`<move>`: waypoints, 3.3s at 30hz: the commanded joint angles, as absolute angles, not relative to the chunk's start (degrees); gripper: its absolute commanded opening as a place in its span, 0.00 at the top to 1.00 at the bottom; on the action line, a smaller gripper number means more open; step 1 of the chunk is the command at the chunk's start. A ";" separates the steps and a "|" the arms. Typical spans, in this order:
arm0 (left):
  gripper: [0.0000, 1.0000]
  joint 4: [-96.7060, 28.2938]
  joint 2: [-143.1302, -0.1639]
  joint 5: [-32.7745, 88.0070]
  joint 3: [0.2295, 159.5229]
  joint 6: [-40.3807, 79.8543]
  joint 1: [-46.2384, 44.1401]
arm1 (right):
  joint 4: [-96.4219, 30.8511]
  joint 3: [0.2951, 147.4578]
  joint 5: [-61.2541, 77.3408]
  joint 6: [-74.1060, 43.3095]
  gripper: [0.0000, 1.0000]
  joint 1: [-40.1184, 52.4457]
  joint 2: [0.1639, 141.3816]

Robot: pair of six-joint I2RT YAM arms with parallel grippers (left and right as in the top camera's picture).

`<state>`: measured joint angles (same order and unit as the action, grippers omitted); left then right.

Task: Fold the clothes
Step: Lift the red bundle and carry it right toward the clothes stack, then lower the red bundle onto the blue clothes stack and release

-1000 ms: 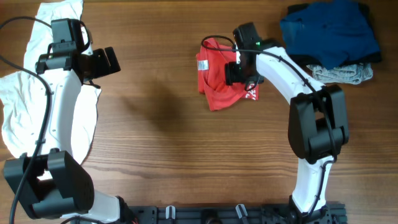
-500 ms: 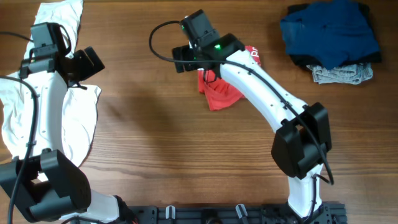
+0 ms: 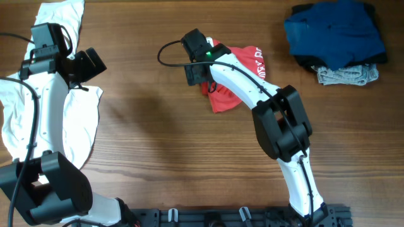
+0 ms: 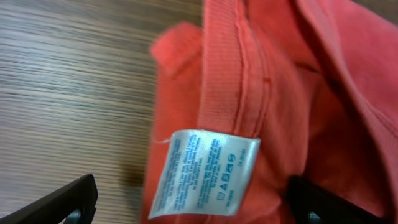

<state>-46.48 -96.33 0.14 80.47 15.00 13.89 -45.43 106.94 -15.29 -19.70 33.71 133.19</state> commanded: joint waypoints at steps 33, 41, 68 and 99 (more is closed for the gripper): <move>0.00 -45.36 -96.40 0.60 80.90 15.88 14.00 | -49.65 117.75 -22.17 10.15 0.96 8.88 106.98; 0.00 -44.34 -96.40 0.62 80.90 15.88 14.00 | -32.67 117.73 -24.51 29.41 0.73 -8.88 111.77; 0.00 -43.05 -96.40 0.64 80.90 15.90 14.00 | -30.92 117.73 4.75 5.85 0.01 -27.55 125.45; 0.00 -42.78 -96.40 2.13 80.90 15.92 13.98 | -30.06 117.73 6.09 -3.60 0.04 -35.44 135.46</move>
